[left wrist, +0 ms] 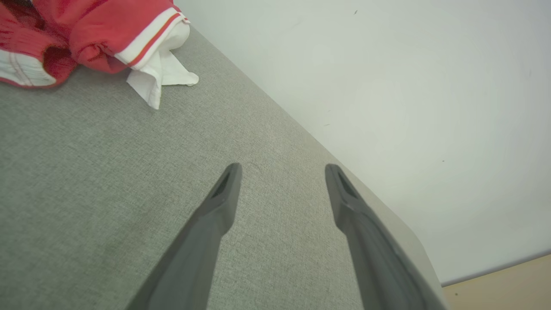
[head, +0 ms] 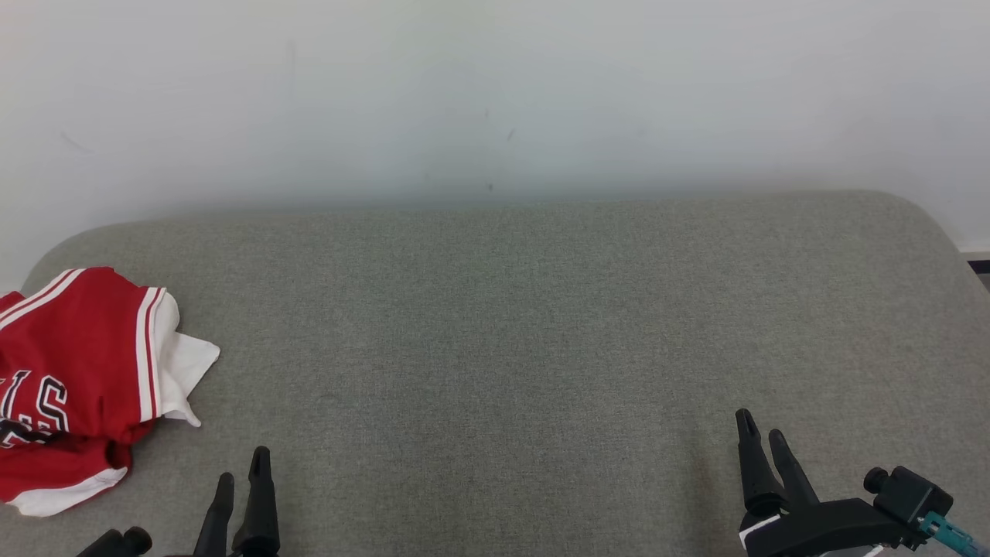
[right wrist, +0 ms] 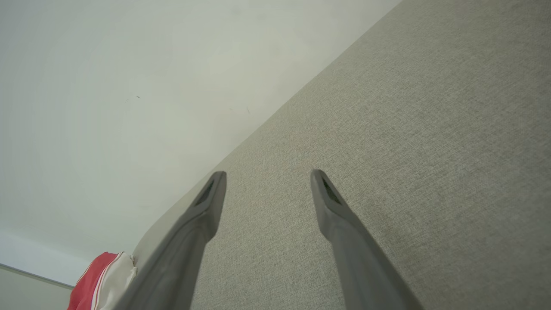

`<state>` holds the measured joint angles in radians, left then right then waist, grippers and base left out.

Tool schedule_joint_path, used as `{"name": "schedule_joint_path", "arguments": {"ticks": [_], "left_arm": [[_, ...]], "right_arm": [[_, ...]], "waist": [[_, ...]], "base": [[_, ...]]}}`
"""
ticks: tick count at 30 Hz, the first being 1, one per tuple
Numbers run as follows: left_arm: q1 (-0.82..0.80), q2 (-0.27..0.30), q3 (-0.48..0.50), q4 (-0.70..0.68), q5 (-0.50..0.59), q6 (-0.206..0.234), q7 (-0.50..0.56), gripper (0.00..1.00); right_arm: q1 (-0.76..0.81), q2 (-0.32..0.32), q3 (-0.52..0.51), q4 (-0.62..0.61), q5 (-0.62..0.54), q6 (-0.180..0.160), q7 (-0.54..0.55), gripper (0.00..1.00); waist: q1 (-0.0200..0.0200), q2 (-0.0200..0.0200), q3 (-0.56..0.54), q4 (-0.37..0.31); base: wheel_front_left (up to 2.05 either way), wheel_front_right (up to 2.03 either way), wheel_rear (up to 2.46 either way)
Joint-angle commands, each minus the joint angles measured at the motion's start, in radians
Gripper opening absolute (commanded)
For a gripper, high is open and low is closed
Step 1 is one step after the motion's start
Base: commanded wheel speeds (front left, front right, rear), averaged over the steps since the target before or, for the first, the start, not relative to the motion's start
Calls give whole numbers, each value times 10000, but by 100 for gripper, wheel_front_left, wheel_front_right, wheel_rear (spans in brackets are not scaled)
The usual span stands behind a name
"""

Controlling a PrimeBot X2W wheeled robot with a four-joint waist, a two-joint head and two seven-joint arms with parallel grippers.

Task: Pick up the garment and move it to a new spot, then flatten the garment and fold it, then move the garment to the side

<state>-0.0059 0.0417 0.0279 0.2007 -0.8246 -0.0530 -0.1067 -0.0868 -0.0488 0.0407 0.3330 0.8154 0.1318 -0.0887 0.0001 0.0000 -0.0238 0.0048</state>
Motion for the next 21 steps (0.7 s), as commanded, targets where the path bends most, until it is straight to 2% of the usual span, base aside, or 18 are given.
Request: {"name": "schedule_joint_path", "arguments": {"ticks": [1,11,21], "left_arm": [[-6,63,-22,-112,548,32,-127,100],[62,73,-101,-197,2089,167,-400,100],[165,81,-129,-244,3022,234,-643,100]], "right_arm": [[-185,-24,29,-70,-353,-10,-99,100],[-130,-21,48,-79,-1570,-11,-287,100],[-36,-18,-1,-156,-2606,-13,-408,100]], "waist": [[-1,0,3,1],[-1,0,-3,5],[-1,0,-48,31]], "base": [[0,0,0],[0,0,0],[0,0,0]]}}
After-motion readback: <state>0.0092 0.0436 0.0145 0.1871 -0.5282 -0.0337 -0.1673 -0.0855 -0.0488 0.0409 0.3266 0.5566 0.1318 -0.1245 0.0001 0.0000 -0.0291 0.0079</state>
